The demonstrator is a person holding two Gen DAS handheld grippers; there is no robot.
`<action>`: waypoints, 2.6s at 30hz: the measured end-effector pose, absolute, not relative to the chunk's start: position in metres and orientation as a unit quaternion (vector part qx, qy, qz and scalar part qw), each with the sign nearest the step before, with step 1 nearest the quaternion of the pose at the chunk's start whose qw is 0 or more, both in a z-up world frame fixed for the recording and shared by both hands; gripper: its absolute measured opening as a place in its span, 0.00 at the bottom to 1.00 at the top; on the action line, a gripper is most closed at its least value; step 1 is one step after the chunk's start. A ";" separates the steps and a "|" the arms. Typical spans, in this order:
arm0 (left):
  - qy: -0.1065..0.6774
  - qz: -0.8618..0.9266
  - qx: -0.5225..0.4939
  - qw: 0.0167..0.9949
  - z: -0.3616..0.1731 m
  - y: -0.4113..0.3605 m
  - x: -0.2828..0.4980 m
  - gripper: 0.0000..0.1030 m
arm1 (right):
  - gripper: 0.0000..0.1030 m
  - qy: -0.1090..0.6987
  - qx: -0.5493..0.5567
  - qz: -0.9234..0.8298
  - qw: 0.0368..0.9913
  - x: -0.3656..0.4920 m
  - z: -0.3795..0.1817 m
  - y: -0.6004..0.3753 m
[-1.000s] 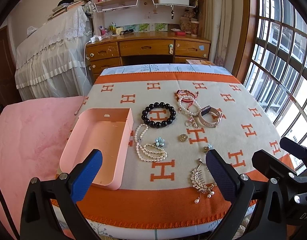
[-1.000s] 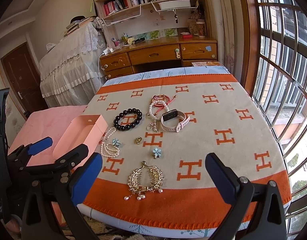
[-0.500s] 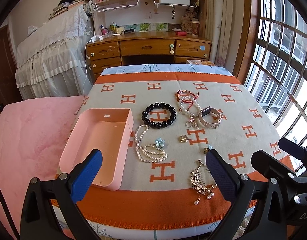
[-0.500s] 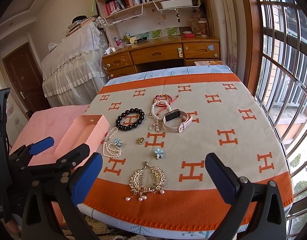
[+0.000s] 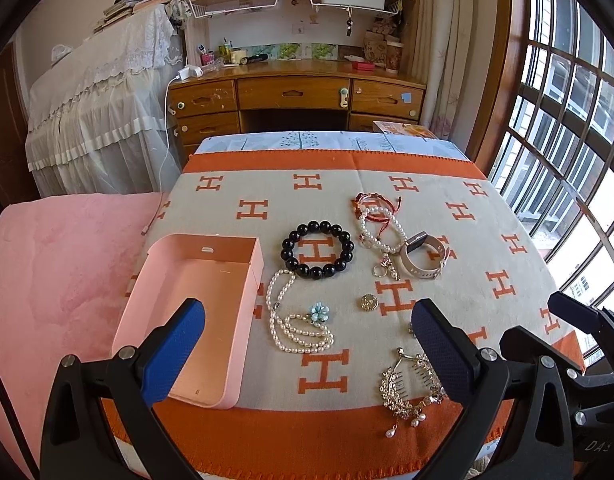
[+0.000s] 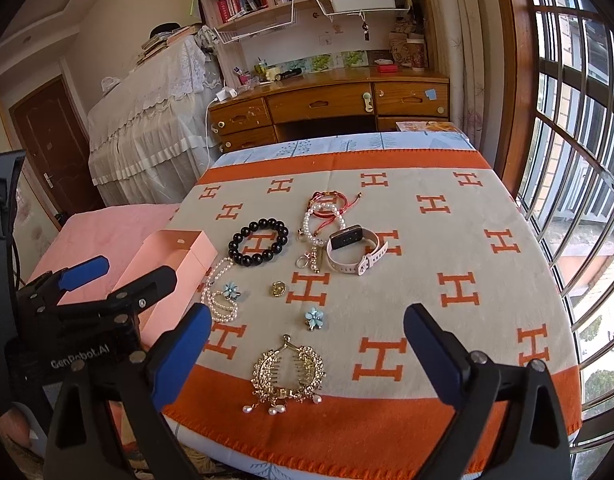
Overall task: Organize jewelry
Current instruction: 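Grasp the pearl bracelet with the right tool while the left tool grasps the black bead bracelet, then carry both bracelets into the pink box and open both tools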
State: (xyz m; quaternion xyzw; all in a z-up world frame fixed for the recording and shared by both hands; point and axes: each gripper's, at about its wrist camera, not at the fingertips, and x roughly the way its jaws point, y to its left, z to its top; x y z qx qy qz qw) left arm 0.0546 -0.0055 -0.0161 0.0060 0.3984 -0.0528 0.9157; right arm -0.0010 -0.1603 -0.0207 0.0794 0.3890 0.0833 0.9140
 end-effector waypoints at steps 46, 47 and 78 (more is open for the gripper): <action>0.616 -0.134 0.109 0.768 -0.133 -0.026 0.287 0.14 | 0.08 0.586 0.063 0.121 0.799 0.260 -0.116 -0.172; 0.617 -0.128 0.107 0.769 -0.133 -0.025 0.288 0.13 | 0.08 0.587 0.070 0.120 0.797 0.259 -0.116 -0.173; 0.357 -0.077 -0.085 0.927 0.047 0.067 0.114 0.12 | 0.07 0.409 0.155 0.266 0.859 0.130 0.039 -0.114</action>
